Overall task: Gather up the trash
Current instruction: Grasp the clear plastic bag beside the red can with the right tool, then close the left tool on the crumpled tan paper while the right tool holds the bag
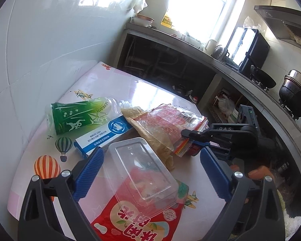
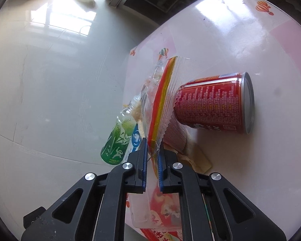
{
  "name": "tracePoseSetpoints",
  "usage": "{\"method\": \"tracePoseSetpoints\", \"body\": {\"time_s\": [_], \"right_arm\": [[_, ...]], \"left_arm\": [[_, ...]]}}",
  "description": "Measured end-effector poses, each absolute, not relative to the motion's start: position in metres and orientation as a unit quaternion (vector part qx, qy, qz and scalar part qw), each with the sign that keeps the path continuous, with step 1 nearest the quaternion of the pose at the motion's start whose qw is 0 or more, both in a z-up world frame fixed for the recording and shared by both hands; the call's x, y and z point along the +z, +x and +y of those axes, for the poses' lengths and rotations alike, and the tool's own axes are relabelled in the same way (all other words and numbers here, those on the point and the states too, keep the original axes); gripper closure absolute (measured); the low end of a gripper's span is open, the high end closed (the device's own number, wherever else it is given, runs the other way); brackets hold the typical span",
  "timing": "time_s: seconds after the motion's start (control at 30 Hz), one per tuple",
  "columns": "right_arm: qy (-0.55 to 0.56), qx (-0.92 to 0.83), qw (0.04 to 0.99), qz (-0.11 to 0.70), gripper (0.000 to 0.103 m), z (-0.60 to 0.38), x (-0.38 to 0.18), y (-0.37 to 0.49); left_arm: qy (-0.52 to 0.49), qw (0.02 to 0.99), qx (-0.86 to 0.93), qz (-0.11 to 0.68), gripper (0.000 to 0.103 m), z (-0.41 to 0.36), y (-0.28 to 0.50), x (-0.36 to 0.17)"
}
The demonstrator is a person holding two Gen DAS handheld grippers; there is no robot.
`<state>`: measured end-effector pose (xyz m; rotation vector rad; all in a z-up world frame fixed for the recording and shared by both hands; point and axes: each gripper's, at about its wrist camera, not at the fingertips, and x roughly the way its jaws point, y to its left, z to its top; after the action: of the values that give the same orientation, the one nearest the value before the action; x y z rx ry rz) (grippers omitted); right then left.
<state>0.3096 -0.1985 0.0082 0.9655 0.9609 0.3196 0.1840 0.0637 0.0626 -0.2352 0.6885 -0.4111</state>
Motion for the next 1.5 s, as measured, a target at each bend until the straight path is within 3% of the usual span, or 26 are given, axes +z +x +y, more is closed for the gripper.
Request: {"method": "tracePoseSetpoints", "body": {"time_s": [0.3, 0.63, 0.93, 1.23, 1.3, 1.5], "right_arm": [[0.442, 0.153, 0.788, 0.4, 0.097, -0.236, 0.036, 0.282], [0.428, 0.129, 0.82, 0.358, 0.098, -0.28, 0.061, 0.238], [0.426, 0.114, 0.833, 0.335, 0.098, -0.309, 0.077, 0.204], [0.439, 0.107, 0.829, 0.33, 0.098, -0.325, 0.076, 0.201], [0.441, 0.107, 0.828, 0.328, 0.098, -0.329, 0.078, 0.197], [0.449, 0.105, 0.824, 0.329, 0.098, -0.336, 0.077, 0.19]], "left_arm": [[-0.119, 0.907, -0.209, 0.346, 0.013, 0.056, 0.196, 0.06], [-0.066, 0.877, -0.256, 0.401, 0.026, 0.009, 0.238, 0.052], [-0.042, 0.842, -0.233, 0.485, 0.035, -0.019, 0.303, 0.033], [0.004, 0.799, -0.213, 0.562, 0.035, -0.034, 0.354, 0.004], [-0.01, 0.789, -0.214, 0.575, 0.038, -0.033, 0.362, 0.0], [-0.05, 0.772, -0.214, 0.596, 0.059, -0.028, 0.371, -0.007]]}}
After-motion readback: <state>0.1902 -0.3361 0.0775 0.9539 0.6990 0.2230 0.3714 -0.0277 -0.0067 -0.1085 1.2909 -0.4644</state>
